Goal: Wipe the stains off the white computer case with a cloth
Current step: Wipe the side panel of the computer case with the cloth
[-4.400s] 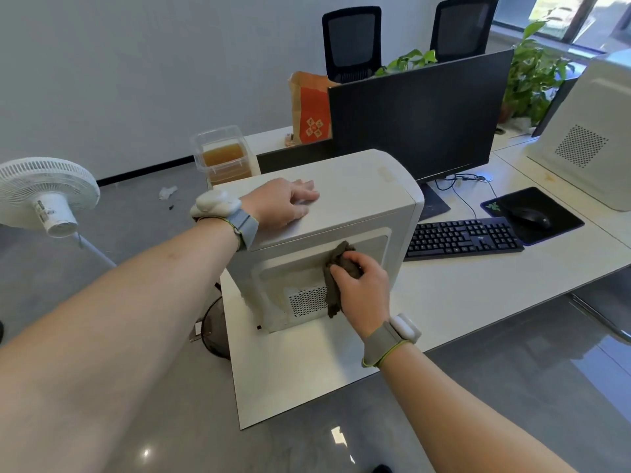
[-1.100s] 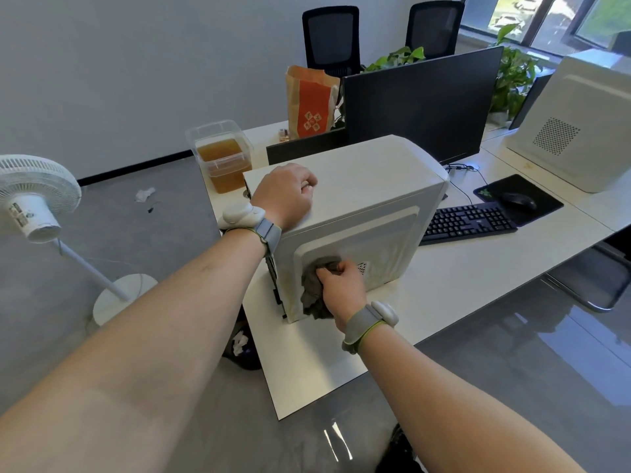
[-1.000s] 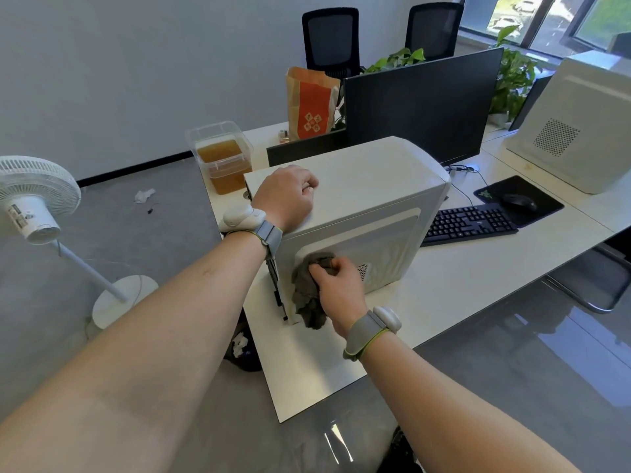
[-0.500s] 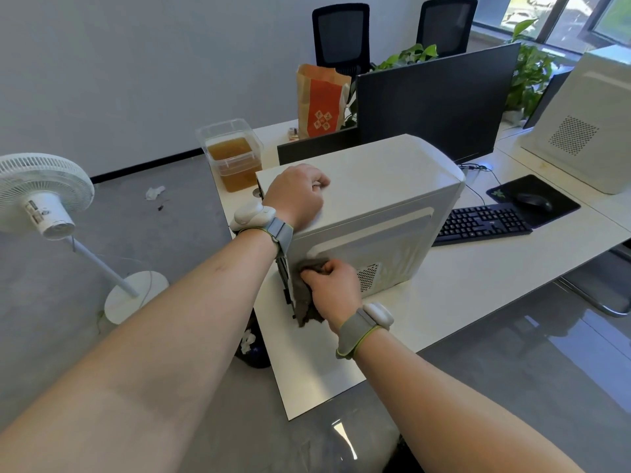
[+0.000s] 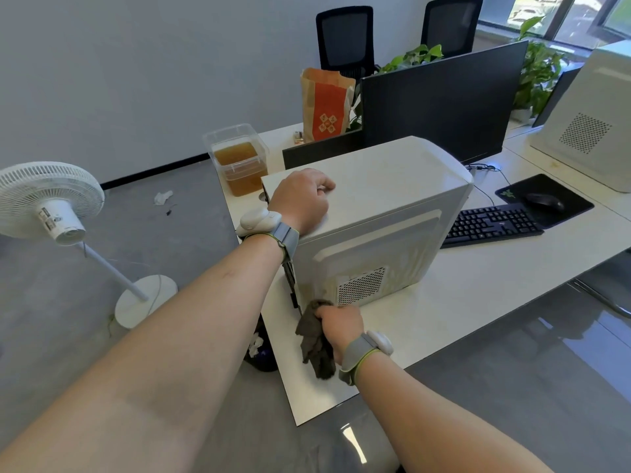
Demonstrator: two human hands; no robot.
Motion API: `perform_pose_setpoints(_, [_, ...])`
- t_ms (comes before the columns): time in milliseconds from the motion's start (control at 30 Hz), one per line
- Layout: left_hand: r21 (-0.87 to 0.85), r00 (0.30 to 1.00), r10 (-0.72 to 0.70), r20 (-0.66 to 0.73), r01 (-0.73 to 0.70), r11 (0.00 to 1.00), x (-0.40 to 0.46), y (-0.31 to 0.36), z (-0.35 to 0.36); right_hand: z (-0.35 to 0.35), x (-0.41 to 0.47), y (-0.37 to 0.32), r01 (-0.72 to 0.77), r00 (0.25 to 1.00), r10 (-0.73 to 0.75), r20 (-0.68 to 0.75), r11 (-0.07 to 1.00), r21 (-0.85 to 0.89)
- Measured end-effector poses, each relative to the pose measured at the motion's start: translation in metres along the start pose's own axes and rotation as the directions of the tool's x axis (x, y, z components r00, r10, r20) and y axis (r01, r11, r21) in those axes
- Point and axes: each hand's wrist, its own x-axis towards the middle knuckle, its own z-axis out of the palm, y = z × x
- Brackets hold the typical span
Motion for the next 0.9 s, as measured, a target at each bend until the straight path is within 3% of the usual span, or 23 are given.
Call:
perform_pose_setpoints(67, [-0.003, 1.000, 0.001, -0.008, -0.001, 1.000, 0.000, -0.002, 0.001, 0.000, 0.003, 0.006, -0.129, 0.989, 0.119, 0.092, 0.986, 0.108])
perform_pose_setpoints(333, [0.014, 1.000, 0.009, 0.001, -0.009, 1.000, -0.001, -0.001, -0.001, 0.014, -0.014, -0.007, 0.150, 0.971, -0.195, 0.136, 0.945, 0.290])
perform_pose_setpoints(500, [0.009, 1.000, 0.001, 0.005, -0.001, 1.000, -0.001, 0.000, 0.000, 0.012, -0.015, -0.008, 0.068, 0.987, -0.096, 0.126, 0.975, 0.212])
perform_pose_setpoints(700, [0.014, 1.000, 0.000, 0.004, 0.000, 1.000, 0.000, -0.001, 0.002, 0.009, -0.031, -0.032, 0.328, 0.912, -0.385, 0.145, 0.893, 0.308])
perform_pose_setpoints(767, [0.012, 1.000, -0.005, 0.006, 0.005, 1.000, 0.001, -0.002, 0.002, 0.005, -0.024, -0.021, 0.250, 0.937, -0.304, 0.173, 0.928, 0.277])
perform_pose_setpoints(900, [0.024, 1.000, 0.004, 0.005, -0.004, 1.000, 0.000, -0.002, 0.002, 0.002, -0.005, 0.009, -0.091, 0.990, 0.076, 0.122, 0.989, 0.119])
